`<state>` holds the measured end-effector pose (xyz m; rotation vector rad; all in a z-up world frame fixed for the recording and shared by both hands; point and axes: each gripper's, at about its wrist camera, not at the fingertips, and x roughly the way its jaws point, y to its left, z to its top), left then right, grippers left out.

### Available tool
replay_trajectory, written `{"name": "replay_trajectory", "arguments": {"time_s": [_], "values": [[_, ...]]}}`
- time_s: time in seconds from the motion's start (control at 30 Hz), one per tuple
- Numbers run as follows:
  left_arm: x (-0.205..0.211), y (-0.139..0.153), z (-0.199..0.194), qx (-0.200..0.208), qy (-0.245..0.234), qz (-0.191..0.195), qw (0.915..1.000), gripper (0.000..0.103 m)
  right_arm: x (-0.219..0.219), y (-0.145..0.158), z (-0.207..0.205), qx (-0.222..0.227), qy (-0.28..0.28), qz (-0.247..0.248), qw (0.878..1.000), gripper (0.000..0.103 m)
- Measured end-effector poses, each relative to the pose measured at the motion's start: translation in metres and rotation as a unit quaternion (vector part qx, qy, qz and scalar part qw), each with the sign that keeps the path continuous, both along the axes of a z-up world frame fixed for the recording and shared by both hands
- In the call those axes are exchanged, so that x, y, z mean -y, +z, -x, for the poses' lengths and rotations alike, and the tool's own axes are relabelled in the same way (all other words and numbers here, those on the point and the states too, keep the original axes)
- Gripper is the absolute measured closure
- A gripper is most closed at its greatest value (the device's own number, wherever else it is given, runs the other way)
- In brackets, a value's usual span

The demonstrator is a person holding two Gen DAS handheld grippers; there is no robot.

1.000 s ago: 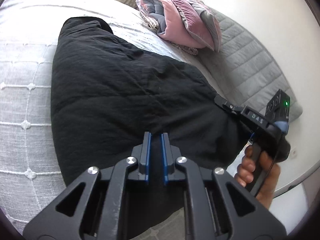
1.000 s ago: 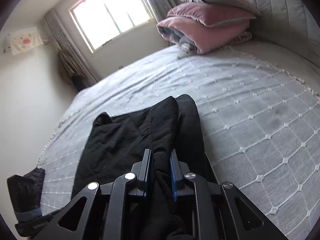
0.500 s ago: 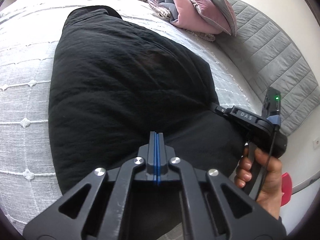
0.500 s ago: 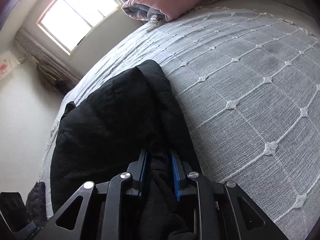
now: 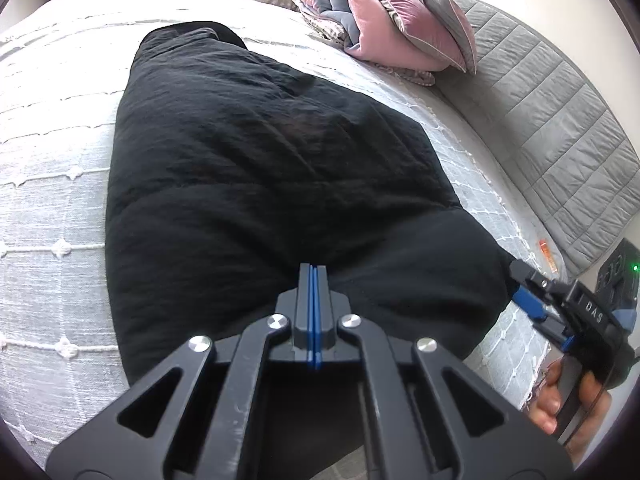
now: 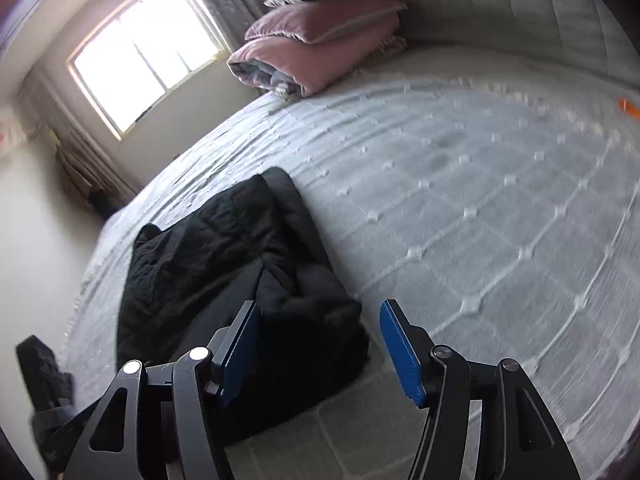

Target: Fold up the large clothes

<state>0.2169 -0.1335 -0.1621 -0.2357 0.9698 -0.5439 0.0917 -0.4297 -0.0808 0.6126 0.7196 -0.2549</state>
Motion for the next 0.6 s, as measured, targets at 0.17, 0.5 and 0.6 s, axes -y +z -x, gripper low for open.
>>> {"name": "replay_trajectory", "arguments": {"time_s": [0.17,0.5,0.6], "values": [[0.002,0.0,0.001,0.001,0.0,-0.004,1.0,0.101,-0.006,-0.025,-0.02,-0.034,0.036,-0.029,0.998,0.046],[0.007,0.0,0.002,0.002,0.003,-0.008,1.0,0.101,-0.003,-0.05,-0.033,-0.057,0.043,-0.029,0.997,0.045],[-0.007,0.006,-0.001,-0.021,-0.003,0.037,0.9991,0.1,-0.001,-0.046,-0.027,-0.044,0.042,-0.034,0.998,0.044]]}}
